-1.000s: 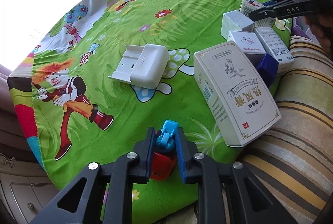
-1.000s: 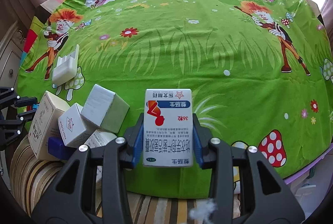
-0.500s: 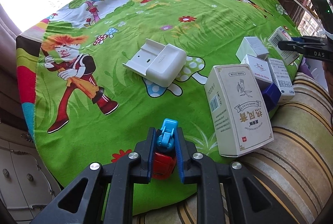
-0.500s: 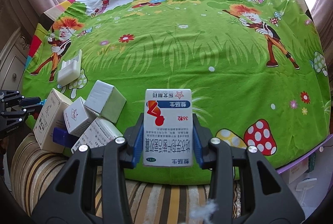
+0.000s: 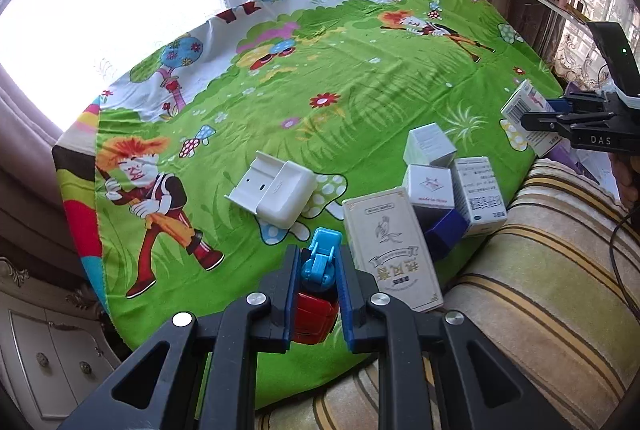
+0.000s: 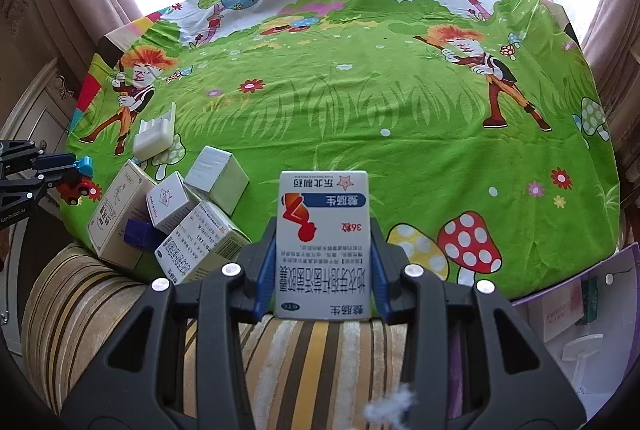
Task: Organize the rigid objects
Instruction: 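Carry the toy truck and medicine box over the purple storage box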
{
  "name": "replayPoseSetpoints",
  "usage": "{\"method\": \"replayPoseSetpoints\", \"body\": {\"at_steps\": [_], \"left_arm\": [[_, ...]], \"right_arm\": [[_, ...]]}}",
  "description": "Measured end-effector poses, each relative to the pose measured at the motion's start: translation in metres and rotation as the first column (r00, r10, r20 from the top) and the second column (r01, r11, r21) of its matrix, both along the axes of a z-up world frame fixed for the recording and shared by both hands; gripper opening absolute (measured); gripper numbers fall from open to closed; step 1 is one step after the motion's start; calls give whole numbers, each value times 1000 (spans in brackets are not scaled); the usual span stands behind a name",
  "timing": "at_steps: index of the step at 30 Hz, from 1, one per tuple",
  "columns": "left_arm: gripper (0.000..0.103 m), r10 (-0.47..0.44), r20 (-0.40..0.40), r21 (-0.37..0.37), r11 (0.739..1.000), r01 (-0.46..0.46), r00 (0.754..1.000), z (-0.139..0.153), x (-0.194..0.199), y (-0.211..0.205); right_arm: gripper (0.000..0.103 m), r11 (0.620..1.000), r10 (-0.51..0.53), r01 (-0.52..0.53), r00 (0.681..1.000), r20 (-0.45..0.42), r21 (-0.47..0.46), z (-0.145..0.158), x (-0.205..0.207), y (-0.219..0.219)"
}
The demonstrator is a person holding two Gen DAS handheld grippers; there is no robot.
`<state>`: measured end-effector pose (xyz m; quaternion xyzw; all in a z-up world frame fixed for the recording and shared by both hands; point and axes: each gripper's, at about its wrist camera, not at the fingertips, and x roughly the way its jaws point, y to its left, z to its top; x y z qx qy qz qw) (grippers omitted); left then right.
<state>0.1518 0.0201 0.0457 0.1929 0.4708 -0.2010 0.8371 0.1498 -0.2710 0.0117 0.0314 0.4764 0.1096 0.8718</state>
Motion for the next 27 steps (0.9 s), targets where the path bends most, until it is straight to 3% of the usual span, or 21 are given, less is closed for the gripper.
{"method": "replayPoseSetpoints", "body": {"at_steps": [13,27], "left_arm": [[18,-173,33,-34,984,174,984,23,-23,-98],[18,-345,22,-109,932,345,938,23,-57,-228]], "right_arm": [[44,991,-135,135,991,17,4,17,-59,-89],[44,941,-338,337,941,-15,-32,2,-118,-196]]}}
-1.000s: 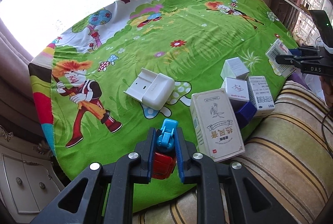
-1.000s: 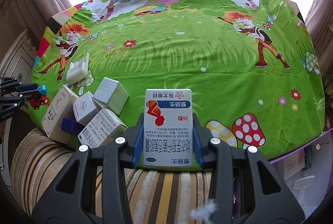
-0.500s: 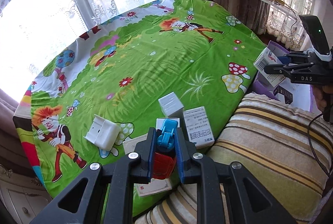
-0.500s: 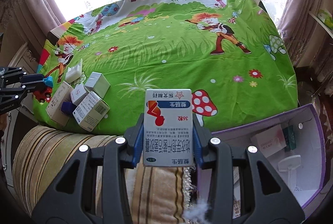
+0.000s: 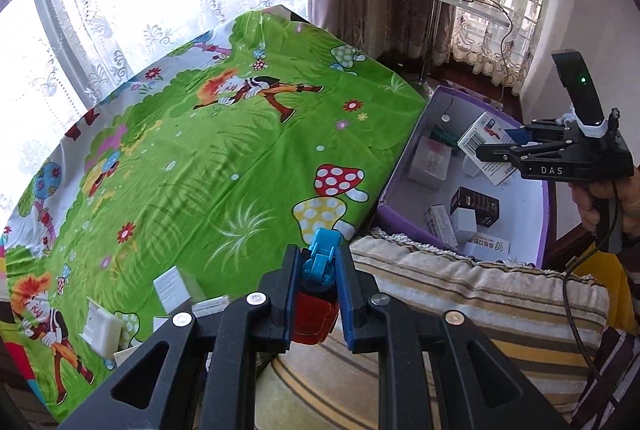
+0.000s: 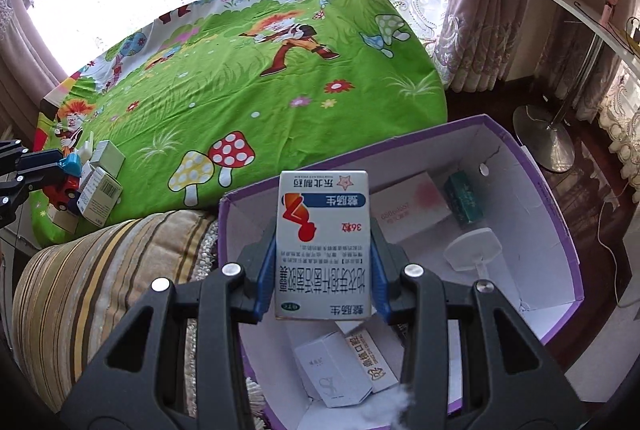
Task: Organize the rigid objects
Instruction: 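Carry the toy truck and medicine box over the purple storage box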
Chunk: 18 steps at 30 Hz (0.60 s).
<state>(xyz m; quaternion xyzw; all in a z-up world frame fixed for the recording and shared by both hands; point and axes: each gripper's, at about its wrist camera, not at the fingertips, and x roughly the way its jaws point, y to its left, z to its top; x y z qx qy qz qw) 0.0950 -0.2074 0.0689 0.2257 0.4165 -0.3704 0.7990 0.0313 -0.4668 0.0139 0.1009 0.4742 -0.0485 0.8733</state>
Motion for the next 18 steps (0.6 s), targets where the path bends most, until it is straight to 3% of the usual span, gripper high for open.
{"method": "replayPoseSetpoints", "body": {"at_steps": [10,18], "left_arm": [[18,-115,-21,59,992,116,993,-22,-22,-97],[18,-121,-131,93,987,134,984,-74,-8,-153]], "right_arm": [[44,996,-92,92,995,-24,-12,-21,-26,-44],[44,989,-145,144,988,-46,-8,-38,-40,-69]]}}
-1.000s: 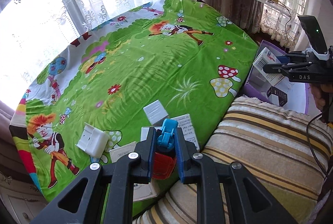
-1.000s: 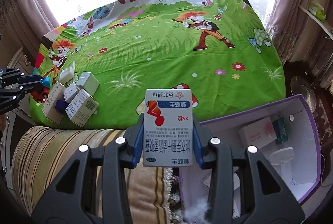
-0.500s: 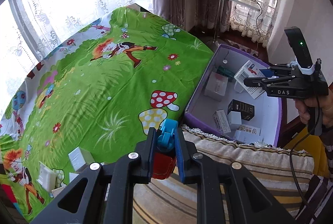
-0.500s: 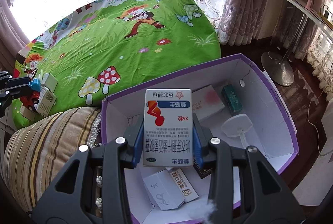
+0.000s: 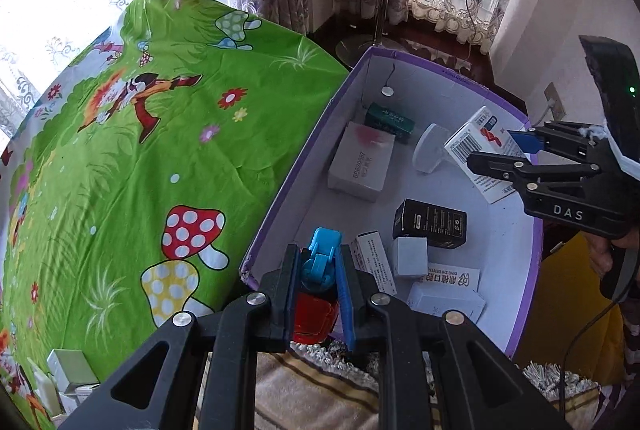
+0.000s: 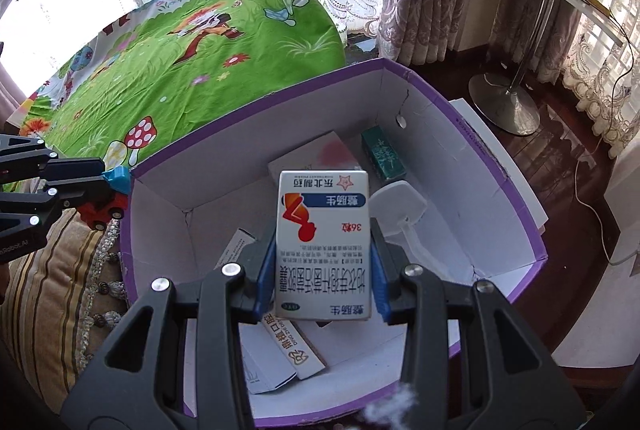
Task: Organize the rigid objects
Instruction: 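Carry the toy truck and medicine box over the purple storage box, then open both tools to drop the truck and medicine box into the storage box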
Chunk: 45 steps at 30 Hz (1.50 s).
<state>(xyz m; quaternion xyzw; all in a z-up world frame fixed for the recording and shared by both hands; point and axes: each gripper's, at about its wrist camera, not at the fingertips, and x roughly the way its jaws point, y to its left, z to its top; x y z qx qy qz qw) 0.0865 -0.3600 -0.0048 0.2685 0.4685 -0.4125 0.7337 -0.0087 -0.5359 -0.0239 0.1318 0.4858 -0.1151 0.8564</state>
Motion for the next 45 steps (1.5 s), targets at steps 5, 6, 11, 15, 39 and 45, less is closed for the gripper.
{"method": "replayPoseSetpoints", "body": {"at_steps": [5,6,11,15,39,45], "left_arm": [[18,28,-21,48,998,-27,999,-16,13,-15],[18,36,-37,40,999,-34,999,-16,16,-17],[15,64,-65,28,998,-62,996,-21,25,-28],[15,67,-65,46,997,-64,996,-26,29,-38],[53,329,-118,-292,890,-349,937,45,20,96],[53,408,-122,-374,825,-423,905,56,8,146]], "right_arm": [[44,1000,-22,22,1000,-16,8,-11,-6,-13],[44,1000,-25,25,1000,-19,9,-12,-6,-15],[44,999,-34,34,999,-21,12,-16,-7,-19],[44,999,-36,36,999,-26,9,-17,-5,-20],[72,999,-51,51,999,-9,-14,-2,9,-15],[72,1000,4,-4,1000,13,-14,17,16,9]]}}
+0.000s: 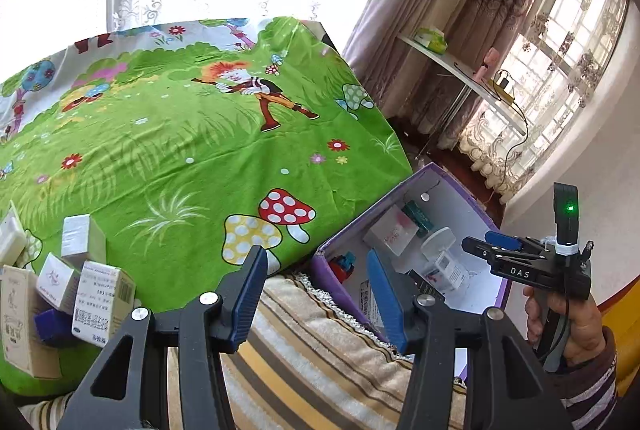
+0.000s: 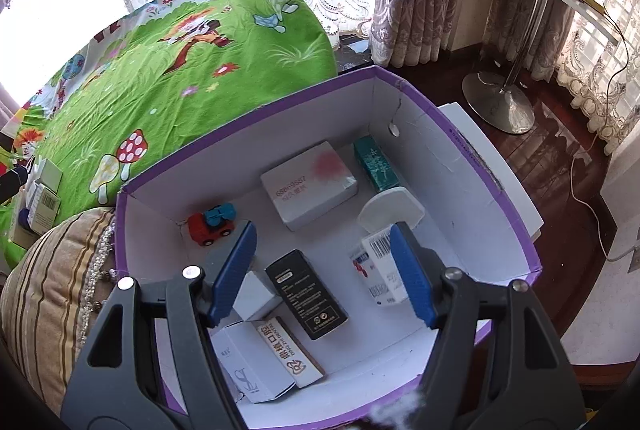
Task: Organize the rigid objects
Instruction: 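Move both open tools back to the box pile on the bed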
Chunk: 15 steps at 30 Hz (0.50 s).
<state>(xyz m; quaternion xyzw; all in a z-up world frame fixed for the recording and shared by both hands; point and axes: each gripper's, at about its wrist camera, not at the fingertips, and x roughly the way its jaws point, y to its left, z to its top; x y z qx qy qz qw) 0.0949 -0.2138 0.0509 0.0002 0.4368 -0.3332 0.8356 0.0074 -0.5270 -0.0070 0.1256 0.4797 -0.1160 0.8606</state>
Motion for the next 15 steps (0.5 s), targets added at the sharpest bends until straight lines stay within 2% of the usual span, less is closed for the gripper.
{"method": "replayPoseSetpoints", "body": {"at_steps": [6,11,15], "left_arm": [[53,61,42,-25,998,-60,997,4,-13,39],[53,132,42,-65,990,-129,990,4,-13,75],[53,198,73,-44,980,-195,978,5,-13,99]], "right_arm": [[74,997,73,-72,997,36,-18,30,12,38],[76,988,154,-152,986,58,-32,51,24,82],[77,973,230,-228,971,60,-44,61,35,121]]}}
